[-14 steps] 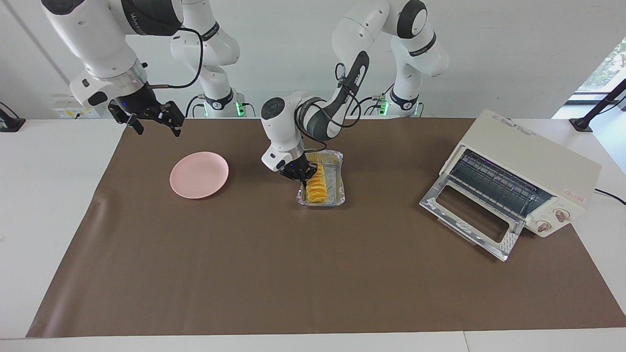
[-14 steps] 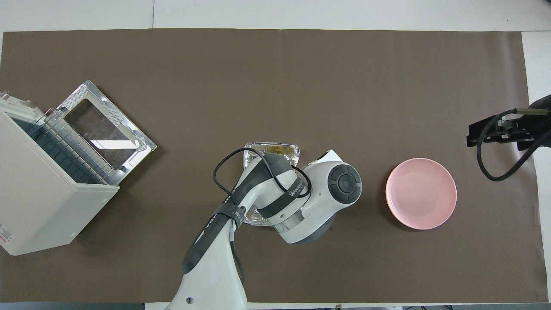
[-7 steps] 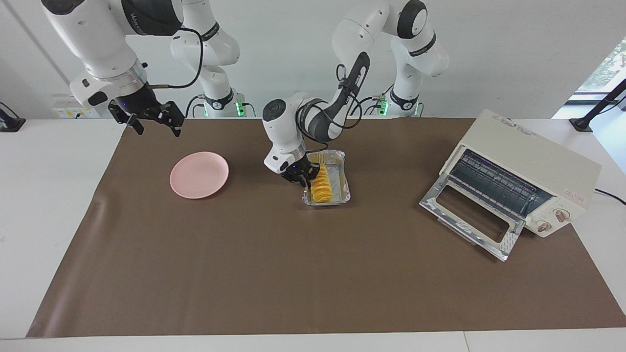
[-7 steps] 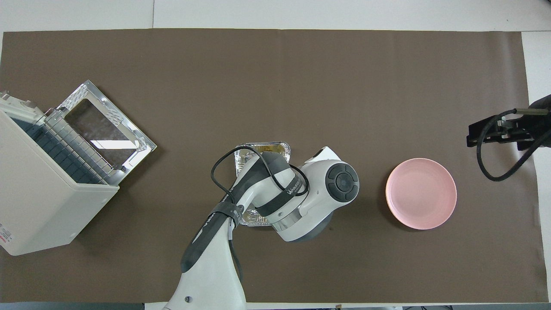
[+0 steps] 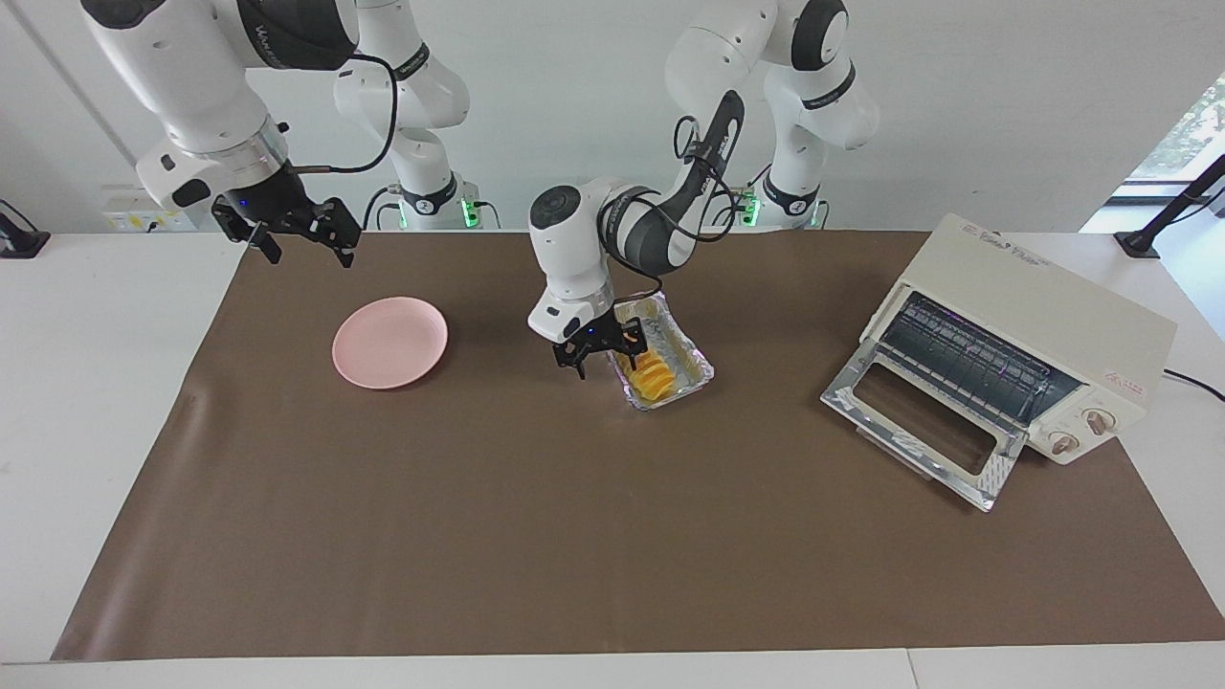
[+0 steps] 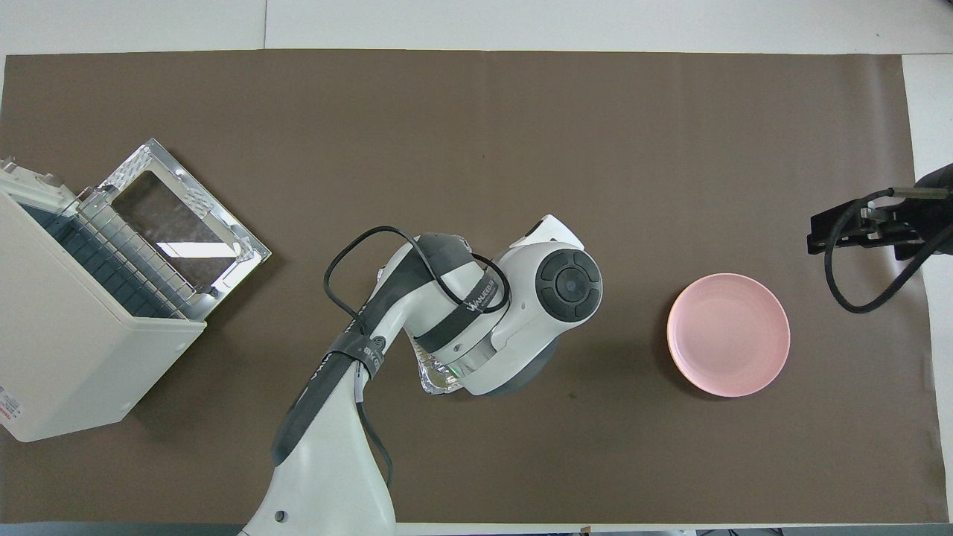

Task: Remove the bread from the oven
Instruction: 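Pull the foil tray out and carry it toward the table center, then release the tray with the left gripper while the right gripper approaches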

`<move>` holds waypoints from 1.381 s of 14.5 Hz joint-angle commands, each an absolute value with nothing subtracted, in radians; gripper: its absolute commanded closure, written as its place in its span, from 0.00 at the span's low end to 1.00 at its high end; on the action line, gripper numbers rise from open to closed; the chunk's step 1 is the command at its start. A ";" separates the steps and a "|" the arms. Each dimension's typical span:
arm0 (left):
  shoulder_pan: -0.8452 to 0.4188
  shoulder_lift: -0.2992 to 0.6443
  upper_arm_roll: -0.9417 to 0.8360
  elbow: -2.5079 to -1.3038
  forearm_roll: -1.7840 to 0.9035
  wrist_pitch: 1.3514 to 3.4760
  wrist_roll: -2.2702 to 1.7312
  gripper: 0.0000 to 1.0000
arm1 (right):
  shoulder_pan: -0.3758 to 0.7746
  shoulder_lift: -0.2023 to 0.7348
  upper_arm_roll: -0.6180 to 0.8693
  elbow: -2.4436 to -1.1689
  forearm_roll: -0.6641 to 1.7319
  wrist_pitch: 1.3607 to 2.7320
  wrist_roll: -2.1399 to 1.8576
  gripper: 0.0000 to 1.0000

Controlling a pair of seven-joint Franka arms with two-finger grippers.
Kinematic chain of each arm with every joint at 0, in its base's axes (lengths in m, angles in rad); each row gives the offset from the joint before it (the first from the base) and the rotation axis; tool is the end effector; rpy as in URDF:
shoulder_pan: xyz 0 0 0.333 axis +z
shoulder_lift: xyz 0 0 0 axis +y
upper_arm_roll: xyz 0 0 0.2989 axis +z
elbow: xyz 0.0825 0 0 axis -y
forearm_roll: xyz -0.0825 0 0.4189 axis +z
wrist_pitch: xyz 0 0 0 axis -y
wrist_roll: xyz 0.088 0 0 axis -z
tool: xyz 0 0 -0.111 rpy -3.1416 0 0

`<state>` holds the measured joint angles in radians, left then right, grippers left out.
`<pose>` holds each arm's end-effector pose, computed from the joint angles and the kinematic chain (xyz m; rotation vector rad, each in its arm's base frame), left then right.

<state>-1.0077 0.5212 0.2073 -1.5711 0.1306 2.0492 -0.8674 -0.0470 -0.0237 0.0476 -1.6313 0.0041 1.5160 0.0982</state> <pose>0.4870 -0.5145 0.3072 -2.9628 0.0303 -0.2061 0.5745 0.0011 0.5822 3.1330 -0.1531 -0.1439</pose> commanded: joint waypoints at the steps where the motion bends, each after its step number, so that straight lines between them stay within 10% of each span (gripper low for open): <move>1: -0.957 0.494 0.202 -1.500 0.115 1.953 -0.769 0.00 | -0.069 -0.032 0.060 -1.638 -0.009 1.525 0.071 0.00; 8: -0.715 0.253 0.204 -1.502 0.011 1.747 -0.487 0.00 | -0.006 -0.058 0.083 -1.764 0.014 1.765 -0.015 0.00; 20: -0.345 0.054 0.207 -1.549 0.014 1.600 0.000 0.00 | 0.313 0.182 0.084 -1.827 0.018 2.152 0.141 0.00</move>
